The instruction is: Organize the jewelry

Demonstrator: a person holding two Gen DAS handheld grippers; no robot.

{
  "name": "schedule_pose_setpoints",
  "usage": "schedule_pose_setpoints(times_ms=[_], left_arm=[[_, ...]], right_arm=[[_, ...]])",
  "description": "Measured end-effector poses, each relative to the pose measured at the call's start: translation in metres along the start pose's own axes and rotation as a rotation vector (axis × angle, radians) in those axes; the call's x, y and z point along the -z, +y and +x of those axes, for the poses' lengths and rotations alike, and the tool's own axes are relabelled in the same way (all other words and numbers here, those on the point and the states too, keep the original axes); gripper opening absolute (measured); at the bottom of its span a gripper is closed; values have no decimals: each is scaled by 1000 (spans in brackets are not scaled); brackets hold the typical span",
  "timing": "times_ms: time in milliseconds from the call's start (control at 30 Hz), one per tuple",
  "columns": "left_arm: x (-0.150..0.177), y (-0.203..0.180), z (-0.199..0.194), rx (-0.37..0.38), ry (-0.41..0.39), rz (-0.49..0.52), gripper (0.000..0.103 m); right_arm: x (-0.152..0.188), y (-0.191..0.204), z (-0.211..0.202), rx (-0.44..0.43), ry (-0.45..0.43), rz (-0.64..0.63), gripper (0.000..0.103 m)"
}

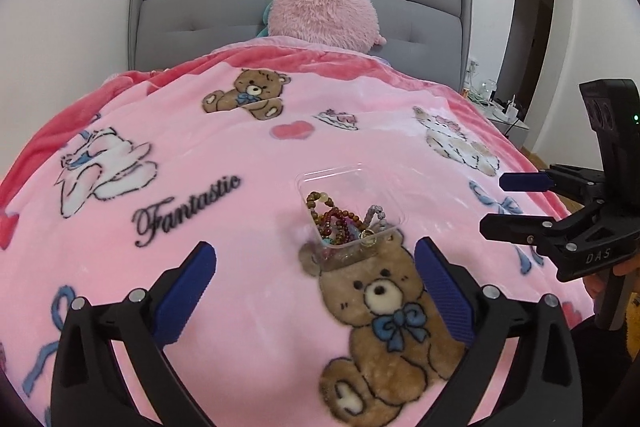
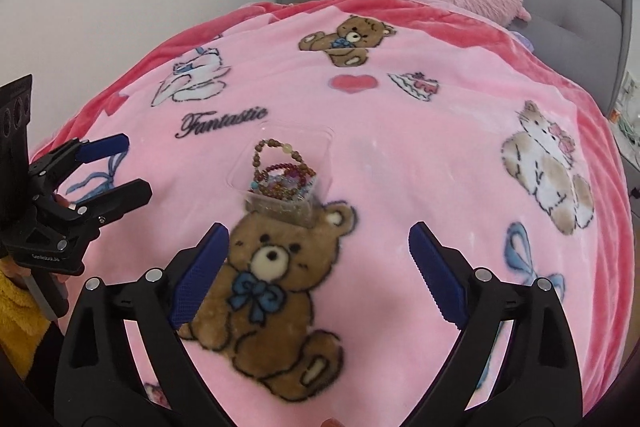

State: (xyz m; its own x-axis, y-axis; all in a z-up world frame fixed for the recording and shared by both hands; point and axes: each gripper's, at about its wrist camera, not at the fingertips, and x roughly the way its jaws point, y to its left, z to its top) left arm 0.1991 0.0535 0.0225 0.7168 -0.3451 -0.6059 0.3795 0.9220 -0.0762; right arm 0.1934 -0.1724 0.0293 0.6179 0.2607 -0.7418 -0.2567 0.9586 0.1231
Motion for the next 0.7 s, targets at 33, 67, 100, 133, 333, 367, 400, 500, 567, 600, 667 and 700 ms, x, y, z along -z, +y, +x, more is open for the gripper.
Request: schedule_pose_setpoints(times_ms=[33,67,100,133,333,367,400,500,567,600,667,700], left_arm=[[0,-1,1,4,1,0,98],[-1,-3,2,7,1,0,98],[-1,-5,2,-1,-3,0,98],[-1,-6,3,-6,-5,2,98],[-4,-13,9,12,11,12,98],[-5,-14,9,16,10,15,98],[-6,-14,9,18,8,19,98],[-8,-16,9,17,4,26,98],[-8,-16,8,19,4,24,98],[-8,-16,9,22,5,21,98],[-10,-16,8,26,5,19,98],[-10,-16,8,27,5,20,98]], right_arm=[[1,-2,0,-2,4,4,87],[2,-3,0,1,3,6,87],[3,-4,0,4,4,7,87],[3,-5,1,3,6,7,87],[3,-4,1,-8,-1,3,87],[3,-3,0,-8,-2,0,87],[3,-2,0,-7,-2,-3,87],[3,-1,0,-7,-6,-9,87],[3,-1,0,-10,-8,-7,87],[3,-1,0,-10,-7,-7,87],[3,-1,0,-12,-6,-9,87],[2,-1,0,-12,-5,-9,87]])
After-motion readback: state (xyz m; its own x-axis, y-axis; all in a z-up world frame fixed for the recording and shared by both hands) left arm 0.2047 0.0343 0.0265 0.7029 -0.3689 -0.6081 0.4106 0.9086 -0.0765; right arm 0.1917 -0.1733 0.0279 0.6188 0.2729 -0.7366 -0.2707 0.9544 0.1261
